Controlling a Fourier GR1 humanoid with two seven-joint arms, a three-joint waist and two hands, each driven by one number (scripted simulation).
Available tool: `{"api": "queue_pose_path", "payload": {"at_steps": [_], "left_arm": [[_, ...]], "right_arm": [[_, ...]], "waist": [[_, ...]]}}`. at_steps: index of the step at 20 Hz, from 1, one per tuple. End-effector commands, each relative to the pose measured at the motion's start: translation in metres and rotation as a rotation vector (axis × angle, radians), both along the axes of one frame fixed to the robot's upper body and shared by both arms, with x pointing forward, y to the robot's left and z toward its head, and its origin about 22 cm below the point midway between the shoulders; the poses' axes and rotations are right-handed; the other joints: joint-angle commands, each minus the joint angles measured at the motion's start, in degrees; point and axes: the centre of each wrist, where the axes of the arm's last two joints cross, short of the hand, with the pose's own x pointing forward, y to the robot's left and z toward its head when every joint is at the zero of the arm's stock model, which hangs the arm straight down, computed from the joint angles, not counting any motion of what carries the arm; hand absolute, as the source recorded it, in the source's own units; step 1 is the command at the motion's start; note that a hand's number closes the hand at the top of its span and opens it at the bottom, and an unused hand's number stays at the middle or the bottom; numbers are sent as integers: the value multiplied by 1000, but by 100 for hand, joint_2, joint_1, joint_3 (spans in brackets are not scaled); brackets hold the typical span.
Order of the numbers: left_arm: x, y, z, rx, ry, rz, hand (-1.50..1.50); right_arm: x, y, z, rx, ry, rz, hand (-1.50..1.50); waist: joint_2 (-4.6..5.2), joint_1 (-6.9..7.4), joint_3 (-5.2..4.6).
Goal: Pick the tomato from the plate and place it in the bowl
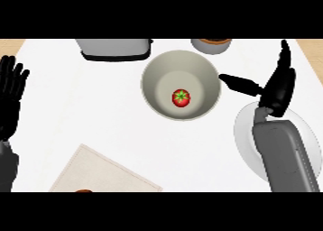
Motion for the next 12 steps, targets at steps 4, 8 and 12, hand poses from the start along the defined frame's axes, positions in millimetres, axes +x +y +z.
{"api": "queue_pose_path", "payload": {"at_steps": [4,8,12], "left_arm": [[-8,1,8,8,-1,16,0],[-2,-1,-7,6,17,18,0],[-4,-5,3,2,8,7,0]], "right_arm": [[-64,-95,6,57,-110,-43,-150],[-106,-129,22,43,-124,11,-150],[-143,-158,-24,96,-143,-11,-150]], "waist": [[-9,-34,7],[-8,-81,1],[2,-5,5]]}}
